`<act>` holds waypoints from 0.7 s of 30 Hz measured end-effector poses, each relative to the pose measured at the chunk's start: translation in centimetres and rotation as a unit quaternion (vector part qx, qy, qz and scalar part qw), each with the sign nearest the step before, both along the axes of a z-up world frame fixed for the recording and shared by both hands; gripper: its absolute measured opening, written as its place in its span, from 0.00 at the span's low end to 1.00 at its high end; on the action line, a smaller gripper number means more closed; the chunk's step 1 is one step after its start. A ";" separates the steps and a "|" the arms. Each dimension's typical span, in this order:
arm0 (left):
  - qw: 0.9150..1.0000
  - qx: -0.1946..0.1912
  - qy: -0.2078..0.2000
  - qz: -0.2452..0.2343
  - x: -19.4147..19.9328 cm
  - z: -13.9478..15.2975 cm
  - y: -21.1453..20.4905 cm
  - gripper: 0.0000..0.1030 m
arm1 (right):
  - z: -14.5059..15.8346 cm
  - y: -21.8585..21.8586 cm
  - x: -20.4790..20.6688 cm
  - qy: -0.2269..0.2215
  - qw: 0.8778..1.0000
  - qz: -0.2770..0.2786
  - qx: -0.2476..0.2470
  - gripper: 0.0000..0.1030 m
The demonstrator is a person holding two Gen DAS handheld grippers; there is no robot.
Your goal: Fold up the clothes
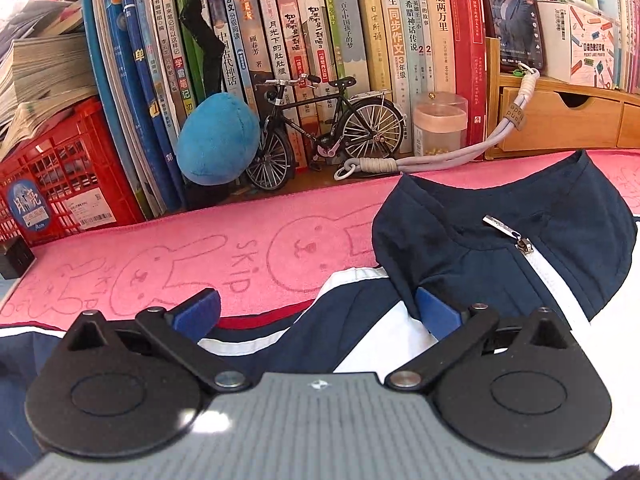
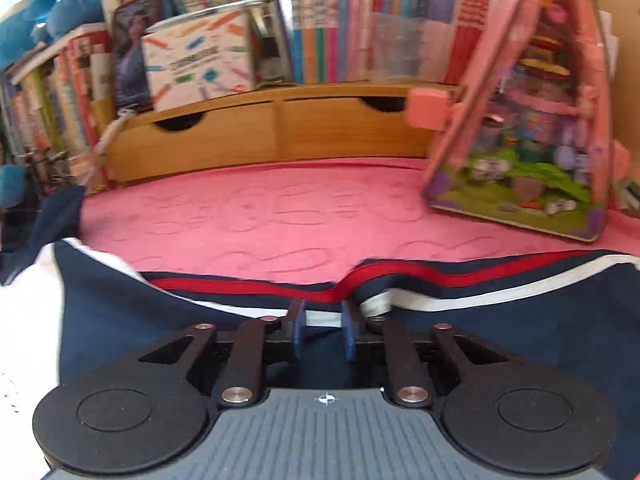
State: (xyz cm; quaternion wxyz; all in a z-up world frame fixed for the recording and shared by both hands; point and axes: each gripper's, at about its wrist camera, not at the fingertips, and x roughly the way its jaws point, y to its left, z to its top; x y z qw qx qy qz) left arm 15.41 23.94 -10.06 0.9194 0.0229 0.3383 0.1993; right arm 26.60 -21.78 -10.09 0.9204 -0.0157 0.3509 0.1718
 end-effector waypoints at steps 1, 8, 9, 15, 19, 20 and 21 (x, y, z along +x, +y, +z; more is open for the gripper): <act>1.000 0.012 0.001 0.000 0.0 0.0 -0.3 1.00 | 0.0 -1.9 0.9 0.003 0.999 -0.042 -0.011 0.00; 0.999 0.050 0.005 -0.001 0.2 0.1 -1.2 1.00 | 2.3 -14.7 -2.6 -0.064 0.959 -0.270 0.061 0.61; 0.999 0.045 0.005 -0.001 0.2 0.2 -1.0 1.00 | 2.2 -16.3 -3.2 -0.062 0.953 -0.290 0.068 0.61; 0.999 0.050 0.005 0.001 0.2 0.2 -1.1 1.00 | -0.8 -22.1 -3.2 -0.020 0.936 -0.338 0.100 0.64; 0.999 0.051 0.005 0.001 0.3 0.2 -1.2 1.00 | -1.6 -22.4 -1.2 -0.020 0.936 -0.333 0.117 0.64; 0.999 0.048 0.005 0.001 0.2 0.2 -1.1 1.00 | -1.7 -22.4 -0.6 -0.013 0.936 -0.329 0.127 0.37; 0.999 0.047 0.005 0.001 0.2 0.2 -1.1 1.00 | -1.6 -22.5 -0.1 -0.004 0.934 -0.331 0.138 0.16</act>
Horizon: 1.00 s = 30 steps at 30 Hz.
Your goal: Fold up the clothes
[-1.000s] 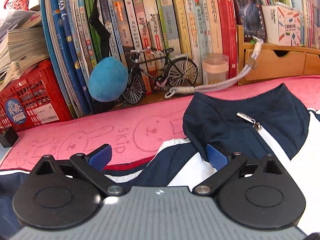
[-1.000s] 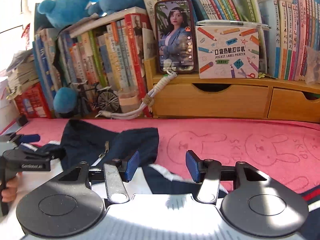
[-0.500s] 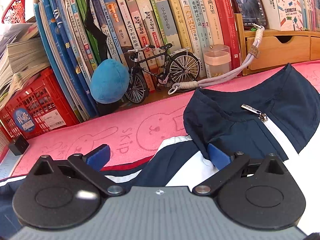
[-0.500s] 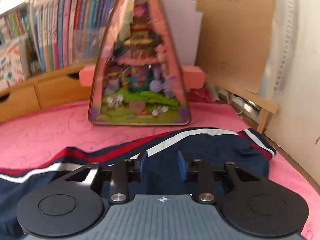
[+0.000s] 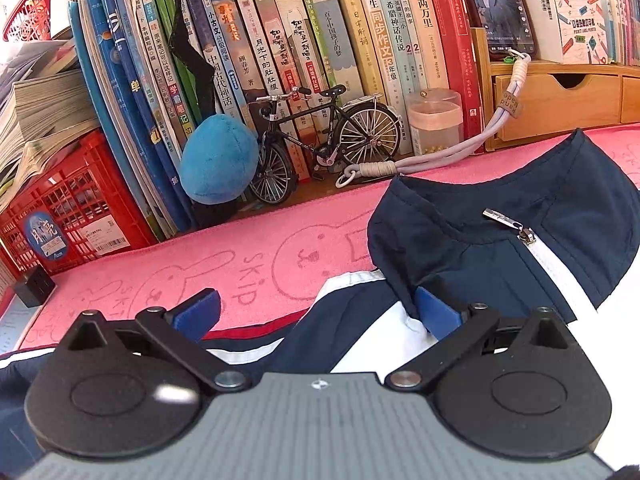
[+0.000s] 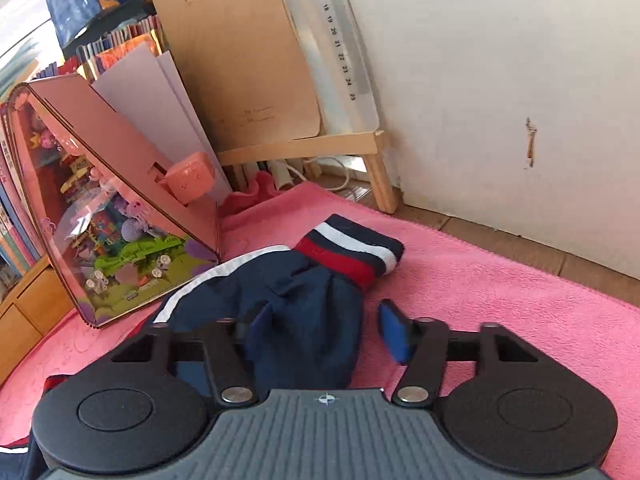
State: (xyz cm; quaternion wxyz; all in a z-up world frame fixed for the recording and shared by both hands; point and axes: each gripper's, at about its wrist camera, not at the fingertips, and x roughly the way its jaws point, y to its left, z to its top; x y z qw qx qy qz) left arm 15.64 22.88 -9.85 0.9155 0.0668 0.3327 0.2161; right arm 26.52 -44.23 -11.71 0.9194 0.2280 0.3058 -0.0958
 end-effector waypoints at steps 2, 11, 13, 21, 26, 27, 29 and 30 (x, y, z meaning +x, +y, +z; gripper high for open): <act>1.000 0.003 0.000 0.000 0.0 0.0 0.0 1.00 | 0.7 -0.2 0.1 -0.006 1.000 -0.014 0.001 0.14; 1.000 0.015 0.002 -0.004 0.0 0.1 -0.1 1.00 | 0.1 -1.2 0.5 -0.001 0.996 -0.015 -0.087 0.14; 1.000 0.017 0.002 -0.005 0.0 0.1 -0.1 1.00 | 0.0 -0.7 0.2 0.008 0.994 -0.029 -0.101 0.20; 0.999 0.040 -0.019 -0.025 -1.9 2.2 -1.5 0.94 | 5.0 4.2 -6.2 -0.014 0.976 0.017 -0.215 0.79; 0.995 0.002 -0.074 -0.065 -9.0 5.8 -4.0 0.96 | 8.3 14.0 -9.6 -0.078 0.958 0.220 -0.166 0.86; 0.995 -0.002 -0.082 -0.062 -10.7 6.2 -4.0 0.96 | 8.5 16.9 -10.2 -0.085 0.947 0.265 -0.160 0.88; 0.995 -0.014 -0.088 -0.033 -13.8 6.5 -2.7 0.96 | 8.4 23.5 -11.2 -0.088 0.917 0.357 -0.153 0.88; 0.996 -0.013 -0.090 -0.002 -15.3 6.5 -1.3 0.96 | 8.3 26.8 -11.7 -0.090 0.899 0.402 -0.149 0.88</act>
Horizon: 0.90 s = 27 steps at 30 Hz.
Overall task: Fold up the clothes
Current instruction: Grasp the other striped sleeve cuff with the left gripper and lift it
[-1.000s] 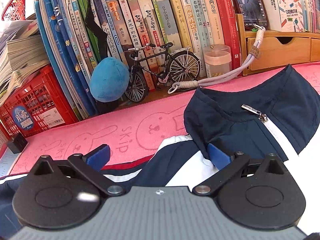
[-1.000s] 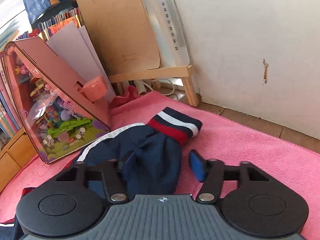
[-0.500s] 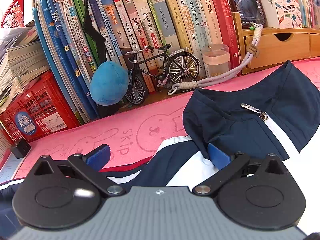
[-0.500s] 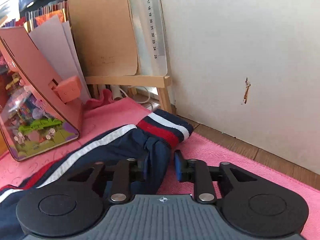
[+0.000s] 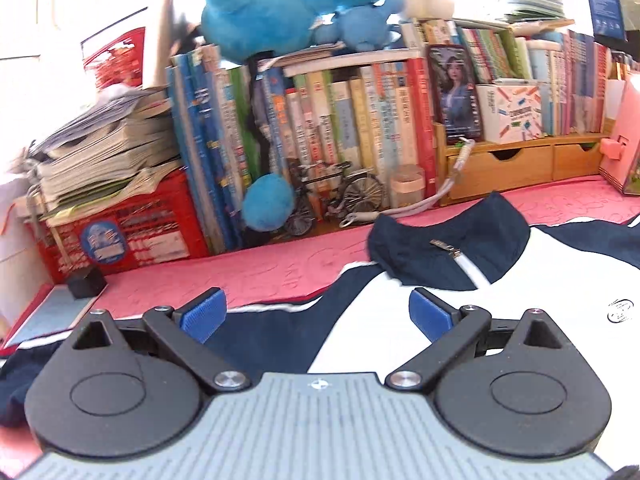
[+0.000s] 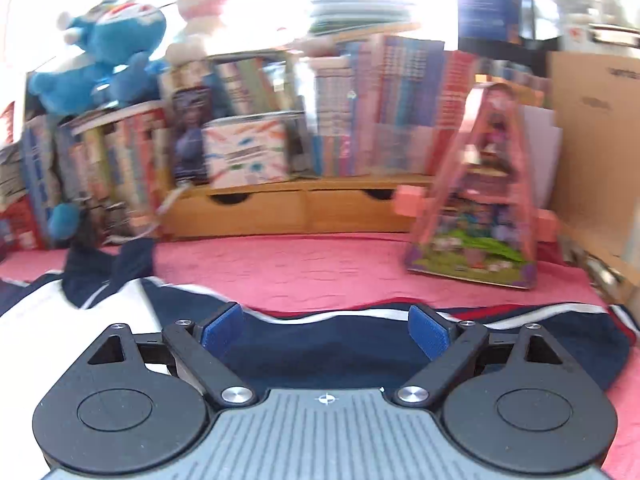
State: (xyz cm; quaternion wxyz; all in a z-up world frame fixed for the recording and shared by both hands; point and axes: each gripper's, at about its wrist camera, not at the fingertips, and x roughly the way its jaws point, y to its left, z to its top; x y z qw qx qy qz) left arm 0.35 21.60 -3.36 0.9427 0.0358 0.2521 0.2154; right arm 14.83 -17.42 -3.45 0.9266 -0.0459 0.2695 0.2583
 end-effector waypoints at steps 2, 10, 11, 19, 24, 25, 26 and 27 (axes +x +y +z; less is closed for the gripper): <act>0.998 -0.003 -0.002 0.063 -3.0 -0.1 2.9 0.96 | -0.5 6.0 -1.6 0.008 0.997 0.076 -0.011 0.88; 0.919 -0.092 -0.058 0.379 -13.9 -2.0 20.0 0.92 | -4.0 20.8 -8.1 0.013 0.972 0.224 -0.074 0.88; 0.913 -0.093 -0.055 0.394 -14.3 -2.3 21.4 0.91 | -4.5 21.2 -8.2 0.012 0.971 0.224 -0.081 0.88; 0.867 -0.162 -0.073 0.465 -15.1 -5.6 29.7 0.53 | -6.5 21.7 -8.7 -0.015 0.972 0.214 -0.097 0.95; 0.879 -0.053 -0.085 0.466 -13.6 -4.4 29.0 0.12 | -6.8 21.3 -7.0 0.038 0.975 0.207 -0.071 1.00; 0.882 0.002 -0.085 0.464 -13.1 -3.8 28.2 0.12 | -6.9 21.2 -6.8 0.044 0.975 0.207 -0.067 1.00; 0.882 0.055 -0.087 0.459 -12.6 -3.2 27.5 0.12 | -6.9 21.2 -6.7 0.047 0.975 0.207 -0.065 1.00; 0.885 0.094 -0.107 0.444 -12.6 -2.6 26.7 0.12 | -6.9 21.2 -6.6 0.048 0.975 0.207 -0.065 1.00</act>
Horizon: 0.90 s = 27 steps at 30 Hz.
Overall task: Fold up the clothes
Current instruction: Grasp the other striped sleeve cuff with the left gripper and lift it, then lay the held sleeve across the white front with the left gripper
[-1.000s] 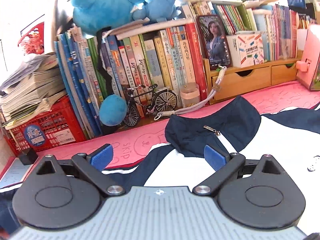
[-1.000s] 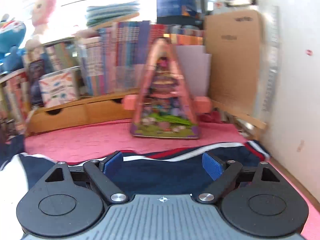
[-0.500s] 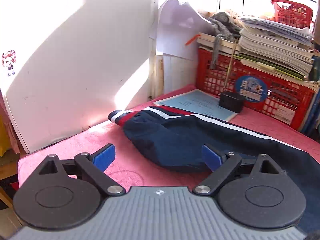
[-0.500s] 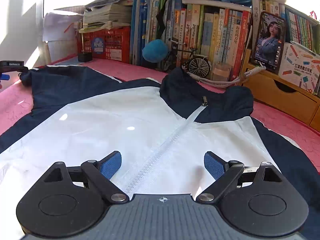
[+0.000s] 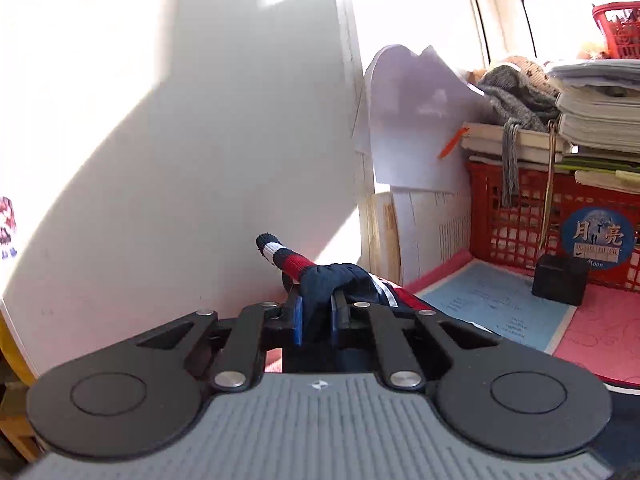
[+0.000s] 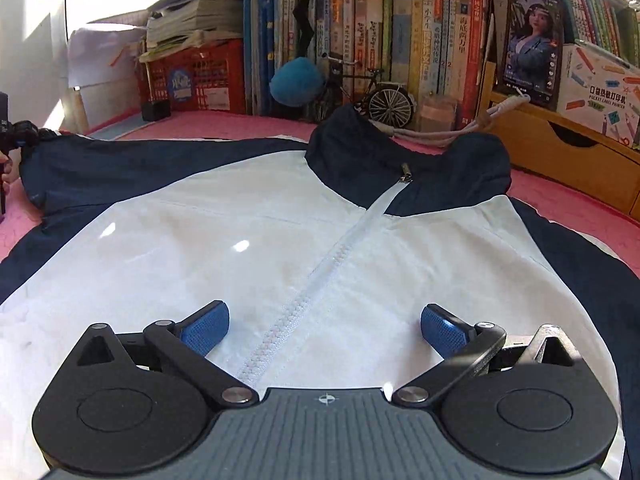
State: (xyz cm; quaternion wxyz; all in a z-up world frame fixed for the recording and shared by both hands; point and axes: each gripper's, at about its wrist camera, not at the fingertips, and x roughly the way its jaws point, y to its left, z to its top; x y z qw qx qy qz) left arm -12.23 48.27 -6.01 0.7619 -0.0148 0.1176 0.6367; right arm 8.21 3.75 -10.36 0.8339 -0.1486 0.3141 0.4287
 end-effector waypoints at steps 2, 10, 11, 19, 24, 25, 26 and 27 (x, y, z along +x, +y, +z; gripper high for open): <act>0.999 0.041 0.015 -0.012 0.4 0.6 -0.4 0.12 | 0.0 0.0 0.0 -0.001 1.000 0.000 -0.001 1.00; 0.990 -0.125 0.062 0.009 1.9 -2.8 4.5 0.16 | -0.1 -0.1 0.2 0.001 1.000 0.002 0.000 1.00; 0.986 -0.155 0.065 0.017 2.0 -3.1 5.0 0.20 | -0.2 -0.1 0.2 0.002 1.000 0.002 0.000 1.00; 0.992 -0.123 0.039 -0.018 1.3 0.0 1.7 0.16 | -0.1 -0.2 0.3 0.001 1.000 0.001 0.000 1.00; 0.995 -0.013 0.002 -0.096 1.8 5.5 -5.4 0.14 | 1.1 -1.2 -0.5 -0.028 0.999 -0.021 -0.001 1.00; 0.992 0.007 0.004 -0.123 2.4 6.4 -7.6 0.14 | 1.6 -1.8 -0.6 -0.033 0.999 -0.024 0.005 1.00; 0.988 0.028 0.005 -0.150 2.9 7.4 -9.8 0.14 | 2.2 -2.6 -0.6 -0.033 0.999 -0.027 0.014 1.00; 0.983 0.049 0.007 -0.177 3.5 8.2 -12.0 0.14 | 2.8 -3.5 -0.4 -0.029 0.999 -0.032 0.024 1.00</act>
